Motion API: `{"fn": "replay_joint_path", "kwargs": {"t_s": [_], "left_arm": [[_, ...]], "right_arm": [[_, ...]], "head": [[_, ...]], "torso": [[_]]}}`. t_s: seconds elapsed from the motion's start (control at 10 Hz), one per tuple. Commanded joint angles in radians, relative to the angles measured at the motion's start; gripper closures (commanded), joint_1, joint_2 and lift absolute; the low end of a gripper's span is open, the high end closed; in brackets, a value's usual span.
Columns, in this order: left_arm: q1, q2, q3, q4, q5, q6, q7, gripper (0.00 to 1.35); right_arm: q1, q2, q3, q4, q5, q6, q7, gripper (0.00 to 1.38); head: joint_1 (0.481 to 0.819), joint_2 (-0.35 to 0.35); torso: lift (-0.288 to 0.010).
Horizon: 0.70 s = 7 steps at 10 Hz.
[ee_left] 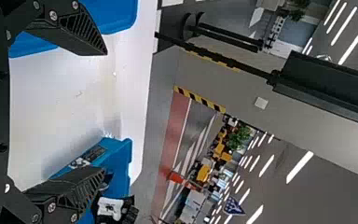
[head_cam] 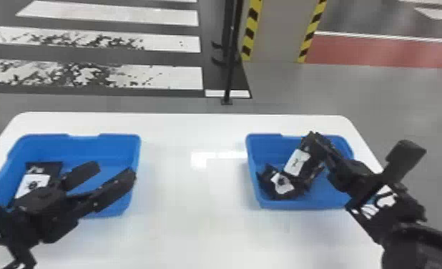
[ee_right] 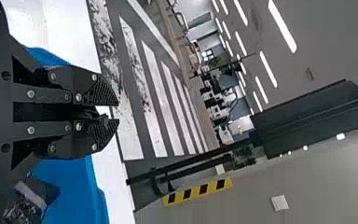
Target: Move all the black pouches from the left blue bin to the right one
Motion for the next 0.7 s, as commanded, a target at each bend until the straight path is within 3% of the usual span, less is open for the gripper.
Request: {"fn": "replay_joint_path", "kwargs": {"t_s": [0.0, 0.1, 0.2, 0.3, 0.4, 0.6], "left_arm": [[-0.002, 0.001, 0.005, 0.0, 0.0, -0.005, 0.0, 0.18], [-0.005, 0.002, 0.007, 0.0, -0.002, -0.002, 0.0, 0.18], [-0.002, 0.002, 0.011, 0.0, -0.004, -0.007, 0.0, 0.18], [-0.007, 0.002, 0.021, 0.0, -0.016, -0.007, 0.0, 0.18], [-0.007, 0.002, 0.043, 0.0, -0.02, 0.002, 0.0, 0.18], [-0.012, 0.001, 0.075, 0.0, -0.052, 0.01, 0.0, 0.18]], "right_arm": [[-0.012, 0.001, -0.005, 0.019, 0.01, -0.003, -0.003, 0.61], [0.006, 0.007, -0.005, 0.014, 0.022, -0.108, -0.018, 0.23], [0.045, 0.024, -0.005, -0.04, 0.032, -0.142, -0.035, 0.06], [0.096, 0.033, 0.001, -0.111, 0.074, -0.179, -0.037, 0.11], [0.16, 0.048, 0.044, -0.17, 0.064, -0.25, -0.055, 0.14], [0.271, 0.09, 0.078, -0.256, 0.064, -0.272, -0.063, 0.14]], "head": [[0.695, -0.146], [0.695, -0.152], [0.695, -0.158], [0.695, -0.162], [0.695, -0.154], [0.695, -0.113]], "torso": [[-0.14], [-0.14], [-0.14], [-0.14], [-0.14], [-0.14]]}}
